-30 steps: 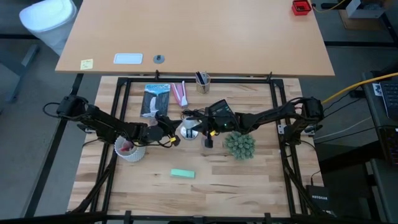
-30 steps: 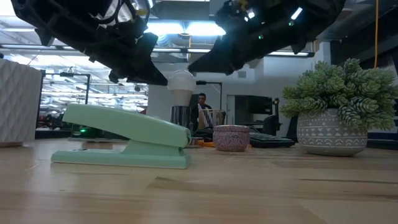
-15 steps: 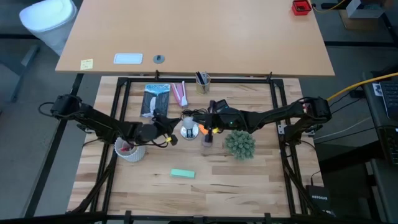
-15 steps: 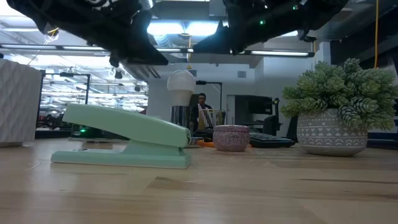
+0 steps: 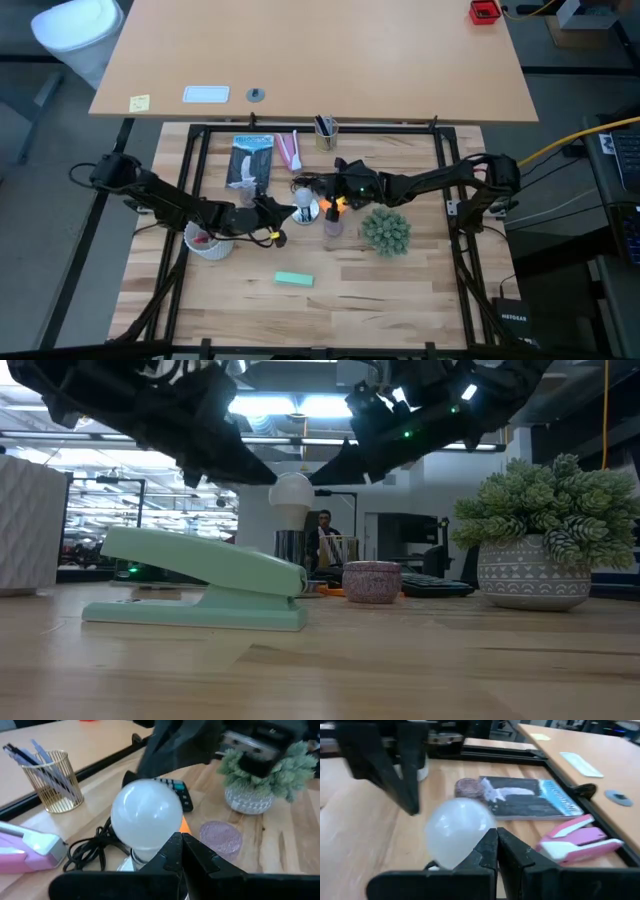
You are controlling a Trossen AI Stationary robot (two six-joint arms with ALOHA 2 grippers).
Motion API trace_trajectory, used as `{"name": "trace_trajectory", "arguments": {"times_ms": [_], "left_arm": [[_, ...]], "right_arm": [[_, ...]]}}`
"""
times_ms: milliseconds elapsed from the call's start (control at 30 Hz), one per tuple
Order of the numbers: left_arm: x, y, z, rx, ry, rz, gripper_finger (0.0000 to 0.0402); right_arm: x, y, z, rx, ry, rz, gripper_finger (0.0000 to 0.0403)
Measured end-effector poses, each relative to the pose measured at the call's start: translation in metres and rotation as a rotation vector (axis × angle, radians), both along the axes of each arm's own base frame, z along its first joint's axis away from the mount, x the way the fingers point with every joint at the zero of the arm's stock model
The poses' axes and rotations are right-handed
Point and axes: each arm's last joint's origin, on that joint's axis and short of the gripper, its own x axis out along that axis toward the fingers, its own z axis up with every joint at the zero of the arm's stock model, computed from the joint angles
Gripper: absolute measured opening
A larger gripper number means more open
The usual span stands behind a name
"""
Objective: Screw lightbulb
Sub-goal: Insert the lightbulb on the lamp
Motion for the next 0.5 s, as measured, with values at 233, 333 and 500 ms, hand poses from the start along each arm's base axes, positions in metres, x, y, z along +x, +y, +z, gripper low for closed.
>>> {"name": "trace_trajectory", "arguments": {"times_ms": [233,333,500], "left_arm": [[0.0010,0.0010,-0.0048,0.010,0.012,0.042,0.0000],[0.0005,0.0015,-0.0051,0.026,0.018,0.061,0.0000],[0.0000,0.0018,-0.0059,0.034,0.029,0.067,0.0000]], "right_arm": [[0.0023,0.0006,-0.0086,0.040,0.021,0.022,0.0012],[0.0024,0.0011,-0.0087,0.064,0.018,0.034,0.0012],[0.0026,0.0039,-0.0087,0.072,0.018,0.048,0.0012]]}}
